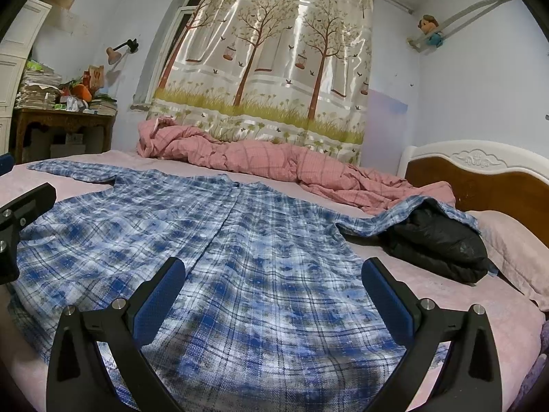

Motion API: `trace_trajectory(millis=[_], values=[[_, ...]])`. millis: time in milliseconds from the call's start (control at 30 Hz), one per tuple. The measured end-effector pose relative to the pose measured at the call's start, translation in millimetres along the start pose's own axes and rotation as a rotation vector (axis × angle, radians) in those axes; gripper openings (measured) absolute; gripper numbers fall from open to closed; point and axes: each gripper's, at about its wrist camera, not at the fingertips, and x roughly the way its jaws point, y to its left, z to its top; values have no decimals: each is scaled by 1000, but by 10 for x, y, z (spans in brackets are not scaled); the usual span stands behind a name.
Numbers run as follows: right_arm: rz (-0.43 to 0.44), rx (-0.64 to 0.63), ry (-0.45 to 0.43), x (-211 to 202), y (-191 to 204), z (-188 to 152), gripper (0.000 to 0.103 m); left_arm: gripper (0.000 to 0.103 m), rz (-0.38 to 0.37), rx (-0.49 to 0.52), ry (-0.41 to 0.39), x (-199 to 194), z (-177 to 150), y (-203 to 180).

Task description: Fold large clothes

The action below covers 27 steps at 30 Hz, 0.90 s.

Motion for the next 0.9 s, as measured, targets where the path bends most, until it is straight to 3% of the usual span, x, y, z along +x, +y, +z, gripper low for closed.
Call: trace_trajectory(millis=[467,633,767,900], values=[[0,-2,-2,-5,23,-2,103,103,-15,-3,-1,7,-3,9],[14,19,10,15,-51,19,103,103,-61,-68,57,147,3,180],[-9,75,-4,-29,-194,25,103,103,-20,-113,-5,-35,21,305],[-24,88,-1,-111,-262,89,103,103,2,-165,29,-320,155,362]])
